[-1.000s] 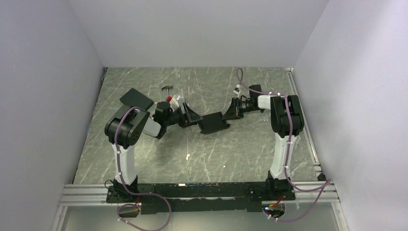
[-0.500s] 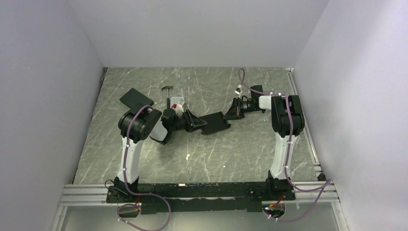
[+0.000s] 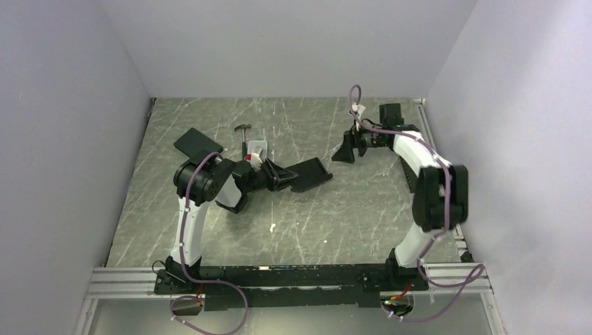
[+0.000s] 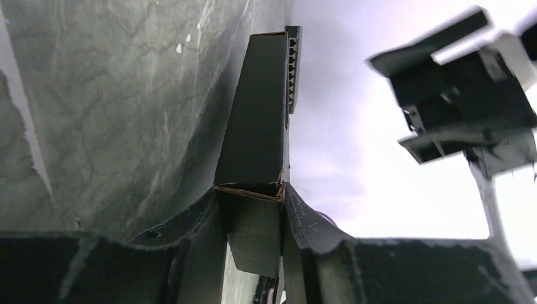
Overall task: Fold the paper box
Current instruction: Adjust the paper box at the center of the board.
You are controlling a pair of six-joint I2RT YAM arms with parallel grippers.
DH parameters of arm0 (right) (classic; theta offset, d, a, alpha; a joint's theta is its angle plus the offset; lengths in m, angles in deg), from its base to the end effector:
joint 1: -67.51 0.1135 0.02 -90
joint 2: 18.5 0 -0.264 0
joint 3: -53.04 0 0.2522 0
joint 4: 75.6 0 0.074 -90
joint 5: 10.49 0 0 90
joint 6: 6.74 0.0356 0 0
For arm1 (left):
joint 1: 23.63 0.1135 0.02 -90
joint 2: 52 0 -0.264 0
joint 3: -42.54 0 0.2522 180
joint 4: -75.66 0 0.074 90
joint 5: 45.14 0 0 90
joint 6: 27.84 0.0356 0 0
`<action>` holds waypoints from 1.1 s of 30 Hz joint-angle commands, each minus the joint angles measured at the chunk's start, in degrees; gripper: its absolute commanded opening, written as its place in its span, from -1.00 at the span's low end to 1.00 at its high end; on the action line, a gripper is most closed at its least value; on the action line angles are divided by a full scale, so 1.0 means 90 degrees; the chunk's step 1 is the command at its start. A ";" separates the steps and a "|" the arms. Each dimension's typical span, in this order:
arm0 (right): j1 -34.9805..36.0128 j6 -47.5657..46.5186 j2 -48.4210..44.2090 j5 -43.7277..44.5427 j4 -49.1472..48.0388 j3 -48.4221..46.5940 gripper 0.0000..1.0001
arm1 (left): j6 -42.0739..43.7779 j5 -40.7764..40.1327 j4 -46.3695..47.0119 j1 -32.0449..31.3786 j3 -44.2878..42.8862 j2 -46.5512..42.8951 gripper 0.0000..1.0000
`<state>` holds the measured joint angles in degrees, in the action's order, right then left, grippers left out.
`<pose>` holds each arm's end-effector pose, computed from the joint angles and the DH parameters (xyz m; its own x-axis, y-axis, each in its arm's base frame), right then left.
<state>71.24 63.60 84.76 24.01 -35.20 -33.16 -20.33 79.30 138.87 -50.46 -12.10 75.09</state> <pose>0.3696 0.0535 0.2171 -0.6310 -0.2321 -0.7403 -0.7343 0.4867 0.4733 0.3097 -0.1792 0.0670 -0.8816 -0.4704 -0.0390 -0.0283 0.1351 -0.9904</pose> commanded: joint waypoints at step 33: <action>0.3715 -0.7010 -0.2674 0.5052 -0.5084 0.4150 0.18 | -0.2602 0.0920 -0.0572 0.0061 -0.0475 -0.1044 -0.85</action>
<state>104.05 1.84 61.03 65.84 -70.28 2.99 -41.43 86.23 129.80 -50.07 -14.97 68.20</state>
